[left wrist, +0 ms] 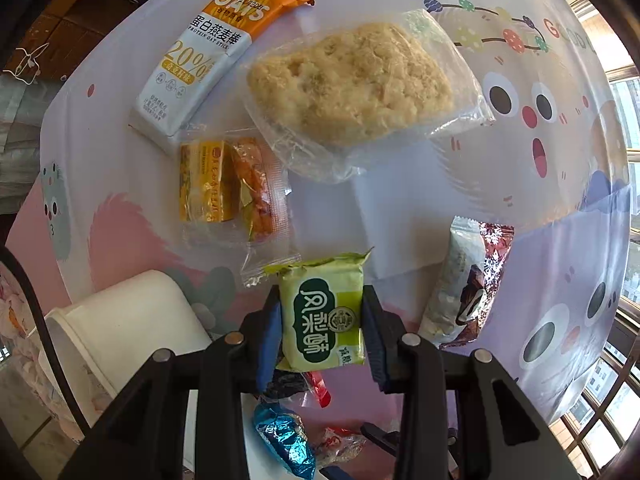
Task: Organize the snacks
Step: 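Grasp the green snack packet with the left tool, then carry the green packet into the white tray and open the left tool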
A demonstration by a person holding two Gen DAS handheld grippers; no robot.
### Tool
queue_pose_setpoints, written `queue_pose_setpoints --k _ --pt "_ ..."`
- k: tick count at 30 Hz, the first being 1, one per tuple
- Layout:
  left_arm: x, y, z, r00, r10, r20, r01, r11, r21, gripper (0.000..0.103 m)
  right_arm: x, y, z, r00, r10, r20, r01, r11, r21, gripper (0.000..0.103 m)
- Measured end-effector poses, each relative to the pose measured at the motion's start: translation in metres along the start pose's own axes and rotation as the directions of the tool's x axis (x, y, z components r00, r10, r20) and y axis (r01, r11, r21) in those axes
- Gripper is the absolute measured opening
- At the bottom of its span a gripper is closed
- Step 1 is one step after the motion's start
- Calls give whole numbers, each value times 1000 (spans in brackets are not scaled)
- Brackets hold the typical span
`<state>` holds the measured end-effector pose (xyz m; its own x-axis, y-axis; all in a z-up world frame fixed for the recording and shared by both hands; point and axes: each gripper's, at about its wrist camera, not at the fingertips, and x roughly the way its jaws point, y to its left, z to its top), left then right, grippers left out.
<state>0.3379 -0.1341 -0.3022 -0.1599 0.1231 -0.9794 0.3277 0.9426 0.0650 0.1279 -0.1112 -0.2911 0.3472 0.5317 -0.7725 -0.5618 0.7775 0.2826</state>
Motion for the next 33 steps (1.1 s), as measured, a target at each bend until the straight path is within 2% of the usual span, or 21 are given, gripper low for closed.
queue_pose_setpoints --k 1,2,16,24,25,28,33 --pt "-1 1 -1 1000 -7 1 7 1000 -1 35 0 0 0 1000 -2 -6 2 1000 -3 41" --pt "-2 2 -3 1000 -12 4 12 1000 -1 35 -1 0 0 1000 -7 -5 7 1000 -5 36" --pt "-56 17 -35 992 -96 88 95 995 8 35 -5 4 4 999 -21 -31 22 1000 20 34" --pt "-106 26 -71 977 -135 163 134 991 20 35 -19 10 7 997 -77 -15 77 996 40 31" --pt "-112 27 -75 975 -138 173 137 990 17 35 -21 11 8 996 -91 -9 91 995 40 1" --pt "-127 26 -88 970 -140 200 142 990 7 35 -31 7 12 991 -134 10 132 988 76 0" --pt "-146 46 -118 956 -155 248 165 986 -19 35 -43 11 15 984 -178 16 176 981 82 0"
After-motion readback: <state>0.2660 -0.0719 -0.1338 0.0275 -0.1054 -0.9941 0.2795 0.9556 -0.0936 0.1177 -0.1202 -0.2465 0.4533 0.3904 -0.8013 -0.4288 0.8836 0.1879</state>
